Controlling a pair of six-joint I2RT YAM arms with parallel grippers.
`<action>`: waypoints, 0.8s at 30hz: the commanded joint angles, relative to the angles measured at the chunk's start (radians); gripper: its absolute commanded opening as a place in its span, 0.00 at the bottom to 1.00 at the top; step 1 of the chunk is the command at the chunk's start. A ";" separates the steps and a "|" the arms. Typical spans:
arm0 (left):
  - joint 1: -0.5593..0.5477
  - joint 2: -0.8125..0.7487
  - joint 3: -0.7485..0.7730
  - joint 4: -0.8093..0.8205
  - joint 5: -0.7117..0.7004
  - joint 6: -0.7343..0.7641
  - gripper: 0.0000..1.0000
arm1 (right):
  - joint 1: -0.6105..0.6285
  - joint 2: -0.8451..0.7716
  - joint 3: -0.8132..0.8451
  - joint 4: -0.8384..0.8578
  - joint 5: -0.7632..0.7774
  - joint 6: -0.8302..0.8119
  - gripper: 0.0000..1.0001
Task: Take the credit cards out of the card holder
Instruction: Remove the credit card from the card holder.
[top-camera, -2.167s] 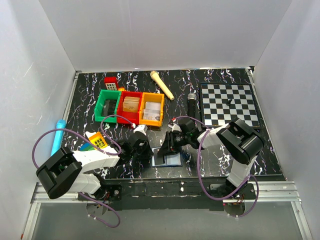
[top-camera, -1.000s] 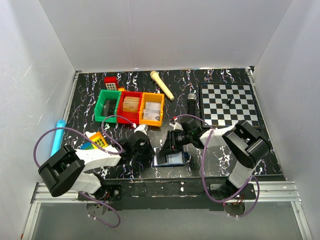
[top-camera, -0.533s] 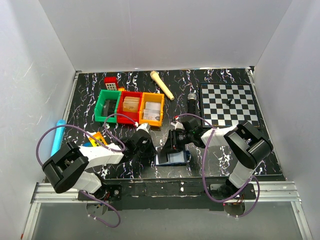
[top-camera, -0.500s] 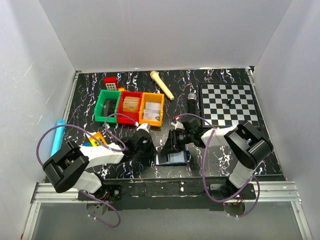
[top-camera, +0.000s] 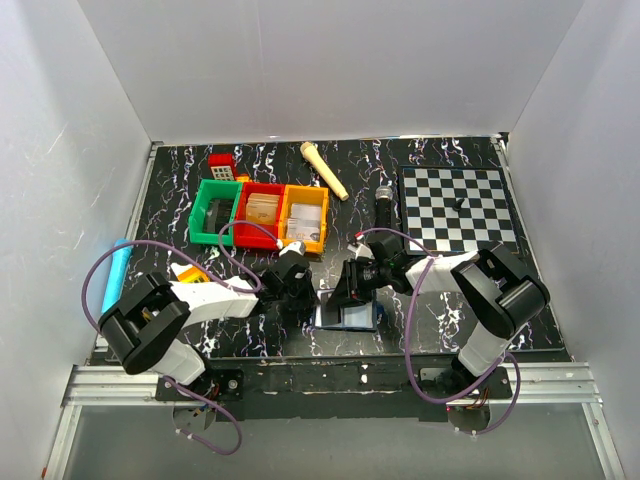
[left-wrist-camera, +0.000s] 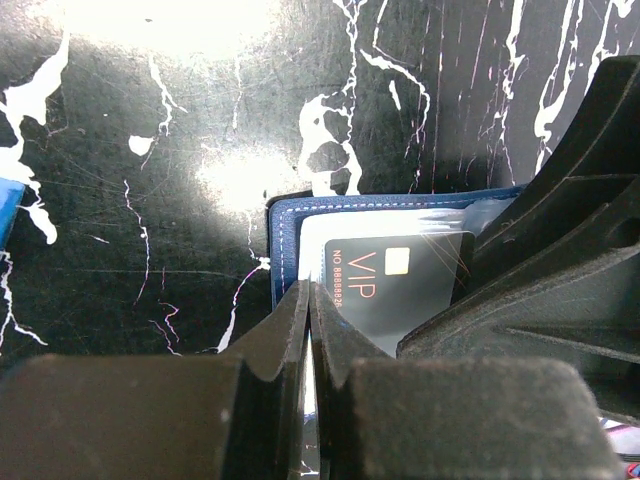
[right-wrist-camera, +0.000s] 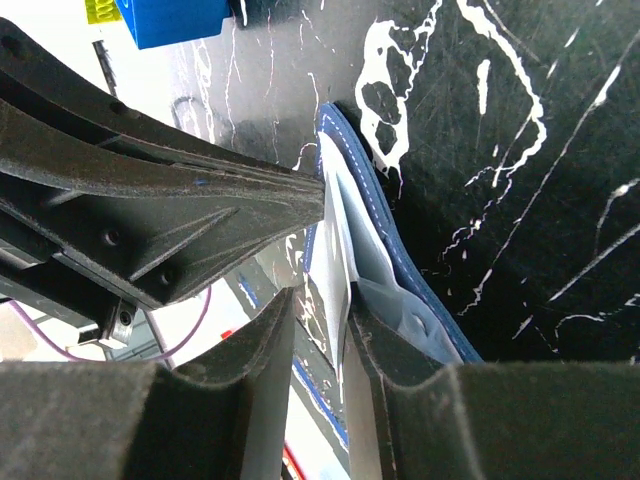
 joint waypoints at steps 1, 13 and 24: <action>-0.007 0.077 -0.034 -0.195 -0.056 -0.003 0.00 | -0.005 -0.037 -0.002 0.015 -0.028 -0.016 0.32; 0.005 0.100 -0.037 -0.209 -0.054 -0.025 0.00 | -0.040 -0.053 -0.011 0.011 -0.041 -0.026 0.32; 0.013 0.117 -0.034 -0.206 -0.045 -0.023 0.00 | -0.047 -0.076 -0.021 -0.006 -0.043 -0.032 0.32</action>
